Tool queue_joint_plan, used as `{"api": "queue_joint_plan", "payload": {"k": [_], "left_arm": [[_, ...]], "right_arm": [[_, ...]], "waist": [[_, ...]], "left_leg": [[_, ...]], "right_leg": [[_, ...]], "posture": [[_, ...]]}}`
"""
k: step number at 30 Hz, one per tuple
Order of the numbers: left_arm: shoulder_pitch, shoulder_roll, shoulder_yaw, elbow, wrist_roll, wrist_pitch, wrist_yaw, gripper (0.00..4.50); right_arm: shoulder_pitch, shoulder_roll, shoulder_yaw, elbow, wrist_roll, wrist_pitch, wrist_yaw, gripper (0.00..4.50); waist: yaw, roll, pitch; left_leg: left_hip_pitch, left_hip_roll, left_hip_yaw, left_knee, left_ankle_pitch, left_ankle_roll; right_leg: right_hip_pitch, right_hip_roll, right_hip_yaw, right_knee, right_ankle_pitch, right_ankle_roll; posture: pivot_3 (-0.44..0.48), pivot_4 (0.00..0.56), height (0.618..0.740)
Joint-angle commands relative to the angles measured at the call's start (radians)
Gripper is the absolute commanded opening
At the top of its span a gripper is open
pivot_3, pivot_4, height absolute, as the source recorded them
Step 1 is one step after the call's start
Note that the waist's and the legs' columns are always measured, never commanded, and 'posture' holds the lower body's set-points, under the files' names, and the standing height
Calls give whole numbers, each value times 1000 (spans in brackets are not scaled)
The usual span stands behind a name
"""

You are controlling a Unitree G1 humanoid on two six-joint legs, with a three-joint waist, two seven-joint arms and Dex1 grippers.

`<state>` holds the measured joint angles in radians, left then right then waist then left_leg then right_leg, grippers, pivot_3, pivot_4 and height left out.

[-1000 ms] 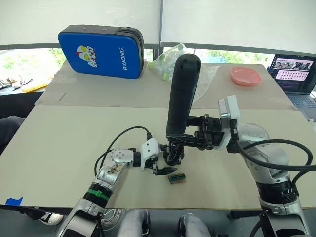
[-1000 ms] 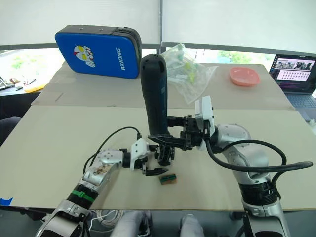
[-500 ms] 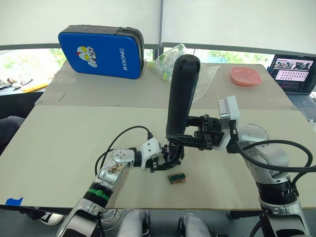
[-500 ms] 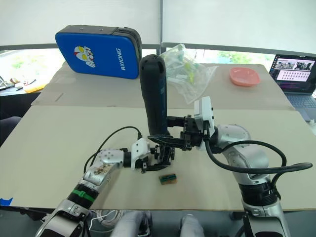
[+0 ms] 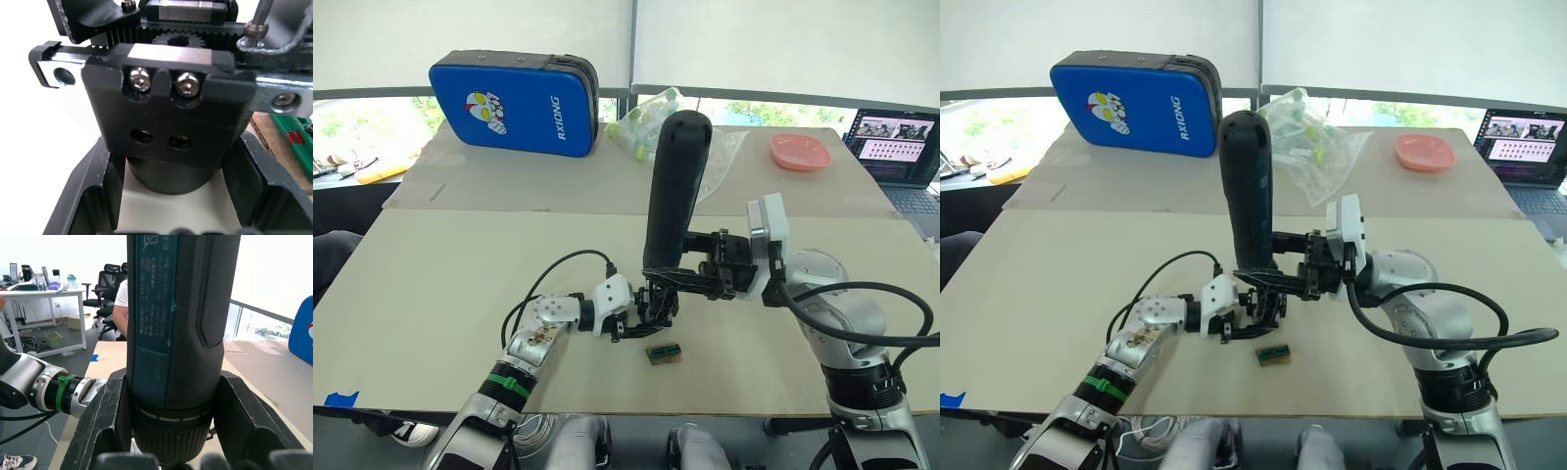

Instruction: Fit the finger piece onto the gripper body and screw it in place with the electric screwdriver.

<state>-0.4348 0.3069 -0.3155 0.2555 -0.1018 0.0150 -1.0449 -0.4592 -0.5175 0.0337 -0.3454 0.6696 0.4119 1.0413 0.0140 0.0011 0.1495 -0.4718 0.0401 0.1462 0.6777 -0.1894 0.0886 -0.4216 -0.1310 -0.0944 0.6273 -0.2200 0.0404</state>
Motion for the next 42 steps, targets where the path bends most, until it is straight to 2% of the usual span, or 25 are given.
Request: {"api": "queue_joint_plan", "payload": {"k": [1,28,42], "left_arm": [[0,4,-22,28,25,-4,-3,2304],[-9,6,-29,46,22,-11,-7,2304],[-3,6,-29,48,24,12,9,2304]], "right_arm": [[19,-1,27,6,-33,-6,-4,1907],[73,-14,82,42,-68,17,-48,1907],[-35,-6,-9,-27,44,18,-26,1907]], "waist": [[0,0,0],[0,-1,-15],[0,-1,-15]], "left_leg": [[0,0,0,0,0,0],[3,0,0,-1,-1,-1],[3,0,0,-1,-1,-1]], "right_leg": [[0,0,0,0,0,0],[2,-1,0,-1,0,-1],[1,-1,0,-1,-1,-1]], "posture": [[0,150,740],[0,150,740],[0,150,740]]}}
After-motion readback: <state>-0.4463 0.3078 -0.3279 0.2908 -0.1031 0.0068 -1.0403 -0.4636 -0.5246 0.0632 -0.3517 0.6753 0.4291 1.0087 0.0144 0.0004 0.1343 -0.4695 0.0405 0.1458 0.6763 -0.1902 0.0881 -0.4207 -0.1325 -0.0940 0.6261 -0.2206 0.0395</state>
